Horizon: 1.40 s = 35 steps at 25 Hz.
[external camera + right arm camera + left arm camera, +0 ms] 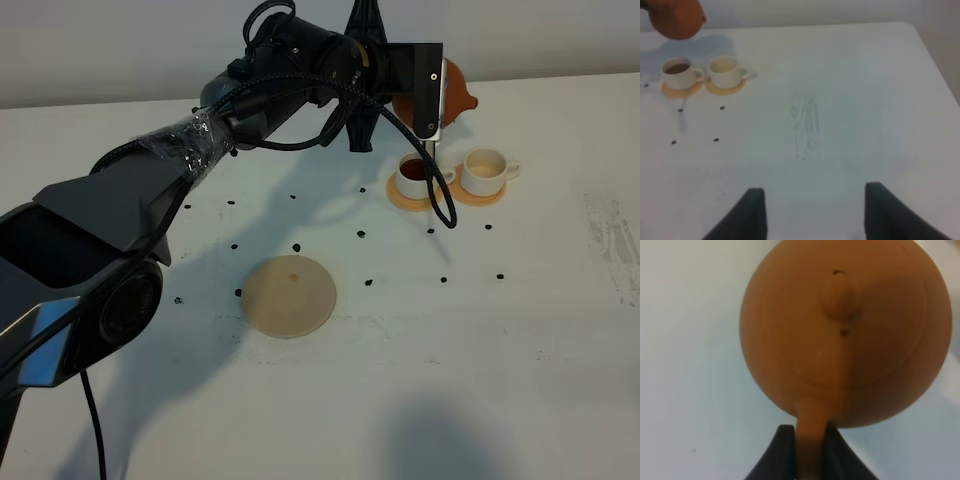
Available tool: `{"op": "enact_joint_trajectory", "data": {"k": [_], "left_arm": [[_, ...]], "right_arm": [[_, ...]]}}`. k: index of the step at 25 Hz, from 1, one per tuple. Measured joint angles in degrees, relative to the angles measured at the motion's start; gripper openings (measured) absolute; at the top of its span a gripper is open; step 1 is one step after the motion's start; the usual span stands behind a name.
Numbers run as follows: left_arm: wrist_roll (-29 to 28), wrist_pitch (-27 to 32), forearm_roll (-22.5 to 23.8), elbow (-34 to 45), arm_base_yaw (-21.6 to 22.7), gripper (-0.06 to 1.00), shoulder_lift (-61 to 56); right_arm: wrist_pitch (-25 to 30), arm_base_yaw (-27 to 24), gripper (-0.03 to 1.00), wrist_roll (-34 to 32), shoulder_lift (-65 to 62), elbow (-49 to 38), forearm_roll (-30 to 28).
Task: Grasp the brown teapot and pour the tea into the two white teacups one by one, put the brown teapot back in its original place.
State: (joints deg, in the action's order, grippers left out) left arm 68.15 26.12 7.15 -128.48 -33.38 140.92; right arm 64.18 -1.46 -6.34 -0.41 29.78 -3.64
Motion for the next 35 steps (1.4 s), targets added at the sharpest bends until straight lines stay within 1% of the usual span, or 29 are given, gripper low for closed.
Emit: {"op": "enact_joint_trajectory", "data": {"k": [6, 13, 20, 26, 32, 35], "left_arm": [[0.20, -2.26, 1.48, 0.00, 0.00, 0.12, 1.19], [4.23, -2.73, 1.62, 0.00, -0.69, 0.12, 2.47], [5.96, -4.44, 1.59, 0.00, -1.82, 0.12, 2.66], [7.47, -4.44, 1.65, 0.00, -2.18, 0.12, 2.66], [8.17, -4.44, 3.15, 0.00, -2.25, 0.12, 2.66], [10.48, -4.48, 3.15, 0.00, -2.25, 0.12, 2.66]], "right_arm": [[0.00, 0.00, 0.43, 0.00, 0.00, 0.00, 0.00], [0.00, 0.00, 0.43, 0.00, 0.00, 0.00, 0.00], [0.00, 0.00, 0.43, 0.00, 0.00, 0.00, 0.00], [0.00, 0.00, 0.43, 0.00, 0.00, 0.00, 0.00], [0.00, 0.00, 0.43, 0.00, 0.00, 0.00, 0.00], [0.00, 0.00, 0.43, 0.00, 0.00, 0.00, 0.00]]}}
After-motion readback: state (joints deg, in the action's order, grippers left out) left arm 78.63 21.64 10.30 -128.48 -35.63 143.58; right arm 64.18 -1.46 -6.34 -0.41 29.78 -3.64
